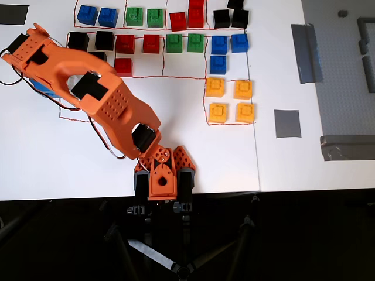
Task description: Grab the block and put it in the grey marker
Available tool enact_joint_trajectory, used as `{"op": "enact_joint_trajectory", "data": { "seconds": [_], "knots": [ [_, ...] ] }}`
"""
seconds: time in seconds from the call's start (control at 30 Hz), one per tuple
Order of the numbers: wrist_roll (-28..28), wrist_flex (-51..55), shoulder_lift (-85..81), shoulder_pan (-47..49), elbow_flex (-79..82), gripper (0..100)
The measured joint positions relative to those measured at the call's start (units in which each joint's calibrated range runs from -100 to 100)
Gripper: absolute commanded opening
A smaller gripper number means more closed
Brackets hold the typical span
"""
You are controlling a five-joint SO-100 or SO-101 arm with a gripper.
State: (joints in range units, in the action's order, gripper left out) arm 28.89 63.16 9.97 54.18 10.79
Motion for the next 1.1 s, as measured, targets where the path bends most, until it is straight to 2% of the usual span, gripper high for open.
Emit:
{"op": "enact_joint_trajectory", "data": {
  "seconds": [0.43, 0.7, 0.83, 1.1],
  "knots": [
    [-1.6, -1.4, 4.4, 0.0, -1.8, 28],
    [-2.8, -1.8, 6.4, 0.0, -4.5, 15],
    [-3.5, -1.8, 6.7, -0.1, -4.6, 1],
    [-5.2, -1.6, 7.3, -0.1, -5.4, 0]
  ]
}}
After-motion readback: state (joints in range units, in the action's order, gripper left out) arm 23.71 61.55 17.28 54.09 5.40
